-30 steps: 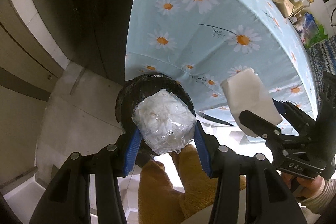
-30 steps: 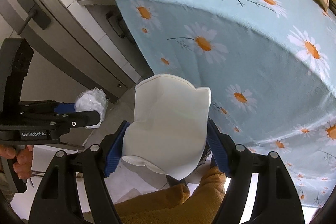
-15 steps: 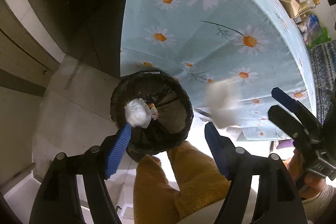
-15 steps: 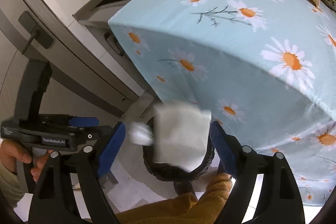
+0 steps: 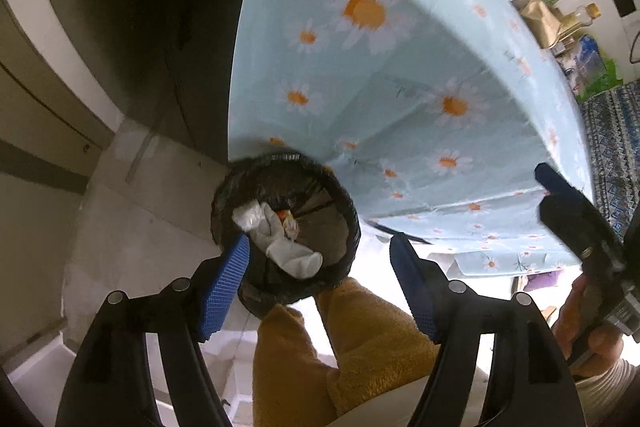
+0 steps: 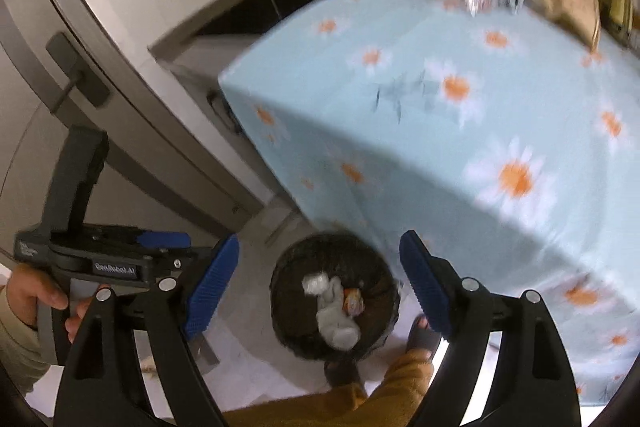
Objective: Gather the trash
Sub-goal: 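Move both tools back over the tablecloth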
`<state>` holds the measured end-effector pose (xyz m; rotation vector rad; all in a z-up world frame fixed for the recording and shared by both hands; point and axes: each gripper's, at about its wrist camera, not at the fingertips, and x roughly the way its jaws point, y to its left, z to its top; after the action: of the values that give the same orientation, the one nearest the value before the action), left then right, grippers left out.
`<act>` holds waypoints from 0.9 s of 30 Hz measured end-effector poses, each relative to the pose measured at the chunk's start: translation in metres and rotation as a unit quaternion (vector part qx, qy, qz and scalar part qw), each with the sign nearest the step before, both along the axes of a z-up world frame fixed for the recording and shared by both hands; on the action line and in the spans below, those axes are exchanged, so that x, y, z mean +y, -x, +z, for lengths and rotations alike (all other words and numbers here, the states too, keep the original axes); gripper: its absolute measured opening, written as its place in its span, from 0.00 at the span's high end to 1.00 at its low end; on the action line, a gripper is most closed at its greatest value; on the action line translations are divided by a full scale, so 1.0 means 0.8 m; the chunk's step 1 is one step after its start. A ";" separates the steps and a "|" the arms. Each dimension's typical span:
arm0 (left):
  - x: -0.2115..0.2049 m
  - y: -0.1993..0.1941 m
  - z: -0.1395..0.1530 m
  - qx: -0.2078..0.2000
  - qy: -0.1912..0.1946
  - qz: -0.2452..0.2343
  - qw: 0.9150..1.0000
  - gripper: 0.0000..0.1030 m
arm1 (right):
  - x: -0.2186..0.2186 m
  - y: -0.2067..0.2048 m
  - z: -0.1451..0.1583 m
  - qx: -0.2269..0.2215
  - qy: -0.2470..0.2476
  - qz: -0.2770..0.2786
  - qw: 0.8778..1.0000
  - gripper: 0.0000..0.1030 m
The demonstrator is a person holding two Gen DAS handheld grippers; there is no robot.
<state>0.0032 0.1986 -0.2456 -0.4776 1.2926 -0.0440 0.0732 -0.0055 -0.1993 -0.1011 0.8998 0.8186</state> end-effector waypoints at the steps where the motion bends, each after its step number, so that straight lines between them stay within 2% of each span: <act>1: 0.002 -0.002 0.011 -0.010 -0.005 -0.001 1.000 0.32 | -0.004 -0.002 0.010 -0.005 -0.008 -0.005 1.000 0.21; 10: 0.006 -0.034 0.093 -0.086 -0.033 -0.019 0.996 0.32 | -0.047 -0.031 0.090 -0.071 -0.047 -0.061 0.994 0.21; 12: 0.004 -0.047 0.110 -0.100 -0.039 -0.023 0.994 0.32 | -0.058 -0.044 0.100 -0.078 -0.054 -0.074 0.993 0.18; 18: -0.002 -0.089 0.139 -0.114 -0.046 -0.027 0.992 0.32 | -0.085 -0.084 0.126 -0.070 -0.067 -0.096 0.991 0.17; 20: -0.003 -0.104 0.148 -0.119 -0.051 -0.028 0.991 0.32 | -0.094 -0.092 0.136 -0.077 -0.079 -0.101 0.989 0.13; 27: -0.023 -0.166 0.176 -0.133 -0.064 -0.041 0.988 0.32 | -0.125 -0.140 0.144 -0.074 -0.091 -0.127 0.985 0.12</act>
<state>0.1359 0.1801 -0.1048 -0.2970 1.0453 -0.0913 0.1849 -0.1056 -0.0842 0.1097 0.6774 0.6428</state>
